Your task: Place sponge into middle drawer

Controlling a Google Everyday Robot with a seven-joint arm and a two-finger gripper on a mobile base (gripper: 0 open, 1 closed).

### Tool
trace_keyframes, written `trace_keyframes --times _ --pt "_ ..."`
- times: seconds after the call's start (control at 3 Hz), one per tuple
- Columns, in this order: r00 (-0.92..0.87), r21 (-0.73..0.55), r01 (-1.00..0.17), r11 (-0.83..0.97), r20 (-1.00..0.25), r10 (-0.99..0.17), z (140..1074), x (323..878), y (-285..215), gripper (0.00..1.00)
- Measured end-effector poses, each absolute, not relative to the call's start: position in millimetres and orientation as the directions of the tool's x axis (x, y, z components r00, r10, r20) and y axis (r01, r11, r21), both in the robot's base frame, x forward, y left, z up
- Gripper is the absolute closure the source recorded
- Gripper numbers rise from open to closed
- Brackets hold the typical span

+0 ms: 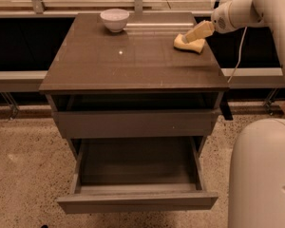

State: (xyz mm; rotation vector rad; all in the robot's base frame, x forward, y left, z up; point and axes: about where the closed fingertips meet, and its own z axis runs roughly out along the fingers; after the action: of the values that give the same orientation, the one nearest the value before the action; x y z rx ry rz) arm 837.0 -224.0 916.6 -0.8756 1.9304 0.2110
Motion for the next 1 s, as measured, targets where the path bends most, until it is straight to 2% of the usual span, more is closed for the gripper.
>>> trace_keyframes --times 0.67,1.0 --pt "-0.265 -0.200 -0.547 0.813 -0.880 -0.395 883 870 -236 0.00" --pt "-0.302 -0.143 -0.538 0.831 -0.887 -0.349 863 874 -235 0.00"
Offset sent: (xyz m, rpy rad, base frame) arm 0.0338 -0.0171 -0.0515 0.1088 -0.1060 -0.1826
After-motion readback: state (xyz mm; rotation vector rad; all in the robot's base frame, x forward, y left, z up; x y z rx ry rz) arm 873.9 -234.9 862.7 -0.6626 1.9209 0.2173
